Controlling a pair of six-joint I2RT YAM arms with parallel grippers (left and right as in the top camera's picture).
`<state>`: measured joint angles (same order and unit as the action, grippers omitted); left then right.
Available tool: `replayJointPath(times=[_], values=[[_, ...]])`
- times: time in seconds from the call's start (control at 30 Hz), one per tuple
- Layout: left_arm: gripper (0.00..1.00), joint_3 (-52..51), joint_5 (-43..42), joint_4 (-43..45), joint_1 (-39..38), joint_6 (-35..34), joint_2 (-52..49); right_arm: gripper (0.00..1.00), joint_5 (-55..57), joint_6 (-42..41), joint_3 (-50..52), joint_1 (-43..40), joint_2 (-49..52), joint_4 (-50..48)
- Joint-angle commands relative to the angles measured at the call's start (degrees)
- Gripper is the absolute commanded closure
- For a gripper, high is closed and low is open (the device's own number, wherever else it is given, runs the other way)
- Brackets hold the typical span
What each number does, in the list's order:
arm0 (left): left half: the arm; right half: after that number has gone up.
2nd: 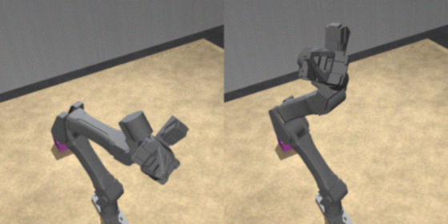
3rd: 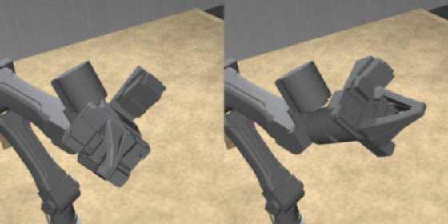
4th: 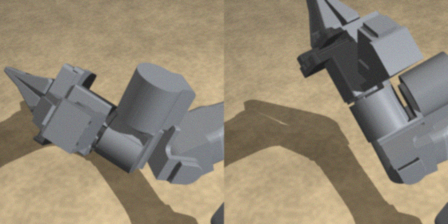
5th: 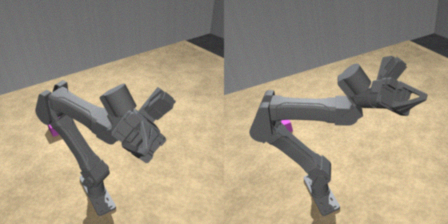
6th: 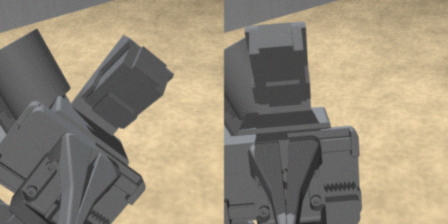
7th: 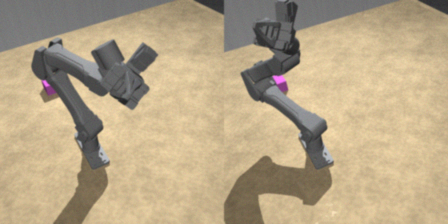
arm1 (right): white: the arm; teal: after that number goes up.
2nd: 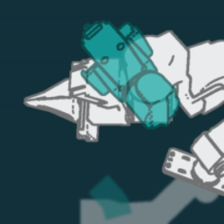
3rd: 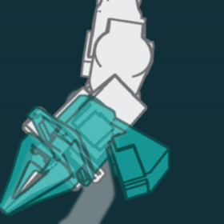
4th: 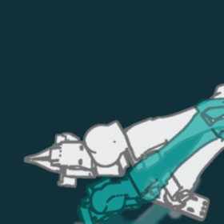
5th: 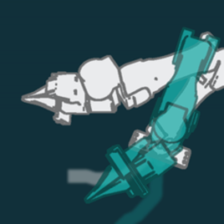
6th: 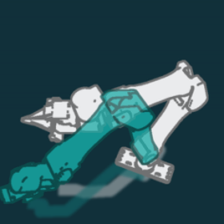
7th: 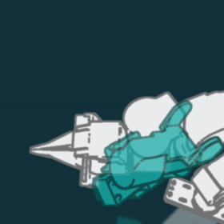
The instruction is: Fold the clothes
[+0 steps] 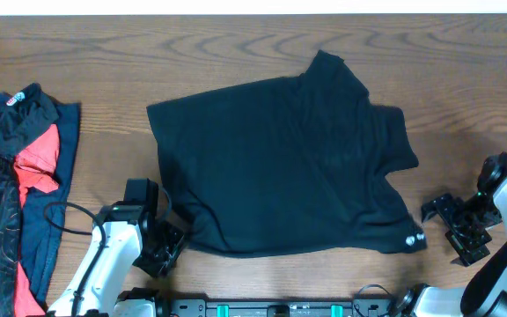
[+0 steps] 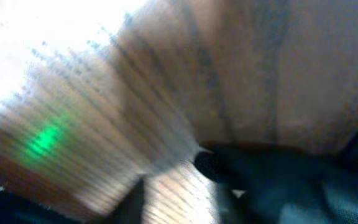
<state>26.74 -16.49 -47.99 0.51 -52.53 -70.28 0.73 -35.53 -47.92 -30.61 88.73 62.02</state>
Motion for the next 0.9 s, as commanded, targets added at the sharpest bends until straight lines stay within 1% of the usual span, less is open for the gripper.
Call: replayJointPath(times=[0.0,0.17,0.27,0.33,0.53,0.57,0.6,0.63,0.67,0.7,0.8,0.87], values=[[0.94,-0.59,-2.51,-0.28,-0.28,0.35,0.37,0.01,1.4,-1.27,-0.83,0.37,-1.11,0.5],[0.94,-0.57,-5.53,-0.15,-0.42,1.07,2.27,0.01,1.4,-1.25,-0.85,0.63,-1.25,0.96],[0.94,-0.57,-7.13,-3.43,-0.5,1.49,4.81,0.01,1.64,-1.22,-0.85,1.88,-1.68,1.25],[0.94,-0.57,-7.06,-5.81,-0.5,1.86,6.86,0.01,2.1,-1.25,-0.85,3.02,-2.1,1.18],[0.94,0.17,-6.82,-5.38,-0.48,2.99,14.14,0.01,2.1,-1.29,-1.66,7.17,-2.58,0.48],[0.94,0.35,-6.78,-3.74,-0.48,4.09,15.3,0.01,2.1,-1.27,-2.01,7.98,-2.58,0.46],[0.91,0.39,-6.82,-1.18,-0.48,5.55,16.24,0.01,2.1,-1.25,-2.47,8.92,-2.58,0.24],[0.86,0.39,-6.8,1.25,-0.48,6.23,16.81,0.01,2.1,-1.18,-2.82,9.6,-2.58,0.09],[0.77,0.39,-6.8,4.28,-0.48,6.78,17.05,0.01,2.1,-0.76,-3.1,10.21,-2.58,-0.09],[0.74,0.39,-6.82,7.43,-0.48,7.56,17.07,0.01,2.23,0.17,-3.78,11.34,-2.58,-0.28],[0.74,0.42,-7.08,16.26,-0.5,7.69,15.85,0.01,2.99,2.29,-5.88,13.84,-2.6,-0.09],[0.73,0.48,-7.15,20.37,-0.48,7.48,14.32,0.01,3.85,2.4,-8.13,15.87,-2.6,0.66]])
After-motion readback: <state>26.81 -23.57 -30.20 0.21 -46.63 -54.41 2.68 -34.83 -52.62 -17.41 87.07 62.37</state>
